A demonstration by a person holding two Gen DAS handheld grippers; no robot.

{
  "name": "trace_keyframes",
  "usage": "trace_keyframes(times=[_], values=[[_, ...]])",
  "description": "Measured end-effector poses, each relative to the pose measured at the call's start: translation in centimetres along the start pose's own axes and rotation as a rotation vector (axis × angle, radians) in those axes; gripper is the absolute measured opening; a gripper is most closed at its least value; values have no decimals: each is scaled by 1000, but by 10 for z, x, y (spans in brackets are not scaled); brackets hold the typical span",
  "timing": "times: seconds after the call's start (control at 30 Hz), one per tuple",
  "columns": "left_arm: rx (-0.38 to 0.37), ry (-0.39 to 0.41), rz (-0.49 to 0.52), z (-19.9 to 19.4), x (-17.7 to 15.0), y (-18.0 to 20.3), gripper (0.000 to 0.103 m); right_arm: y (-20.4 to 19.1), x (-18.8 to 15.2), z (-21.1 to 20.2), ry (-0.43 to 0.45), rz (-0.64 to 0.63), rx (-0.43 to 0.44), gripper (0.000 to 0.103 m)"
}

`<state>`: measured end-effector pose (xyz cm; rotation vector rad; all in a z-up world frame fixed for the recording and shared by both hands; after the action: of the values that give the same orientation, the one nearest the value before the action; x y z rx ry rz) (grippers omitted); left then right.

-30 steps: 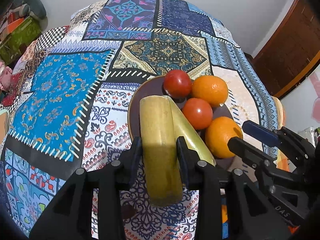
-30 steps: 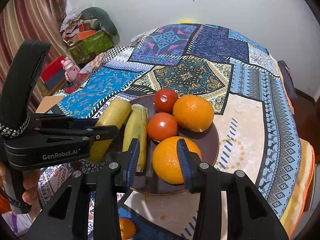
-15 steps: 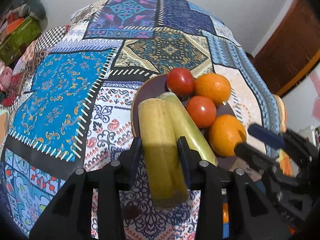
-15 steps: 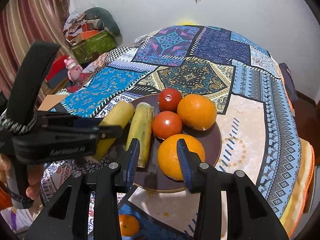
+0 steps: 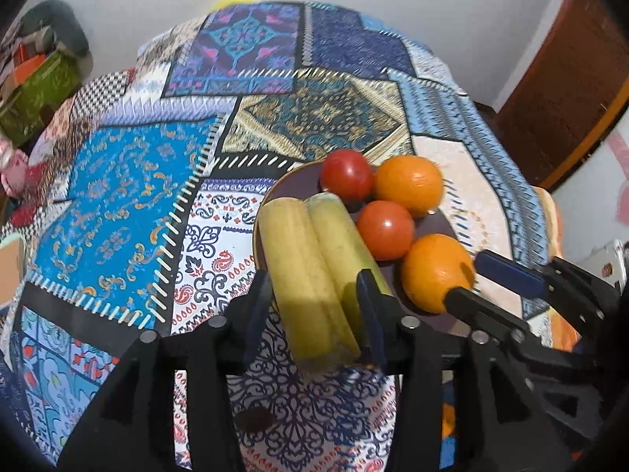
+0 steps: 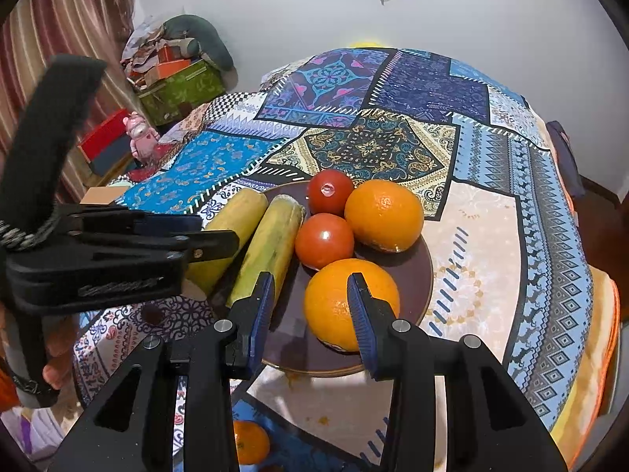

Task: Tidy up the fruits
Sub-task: 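Move both tools to the small mandarins on the blue cloth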

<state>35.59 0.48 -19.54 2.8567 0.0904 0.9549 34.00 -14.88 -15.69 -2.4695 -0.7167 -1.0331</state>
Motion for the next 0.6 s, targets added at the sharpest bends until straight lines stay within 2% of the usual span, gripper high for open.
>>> trace_keyframes(times=[0.23, 0.37, 0.43, 0.6], values=[[-3, 76, 53, -47, -2, 5, 51, -3, 7, -22, 43, 19, -2, 37], [6, 120, 91, -74, -9, 3, 57, -4, 8, -42, 73, 21, -13, 39], [8, 132, 104, -85, -14, 1, 58, -3, 7, -50, 85, 21, -25, 43], [7, 134, 135, -103, -36, -2, 60, 5, -9, -73, 94, 41, -53, 46]])
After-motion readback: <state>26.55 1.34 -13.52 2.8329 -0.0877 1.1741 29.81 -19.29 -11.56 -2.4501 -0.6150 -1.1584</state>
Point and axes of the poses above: each gripper's, at about its wrist camera, not at the fingertips, and z roughly the way its jaws point, y to its right, x to its top, the point moved 6 cm from there along z, roughly the way its jaws point, and after that the axes turned 6 degrees about y, right-handed, at the moved point
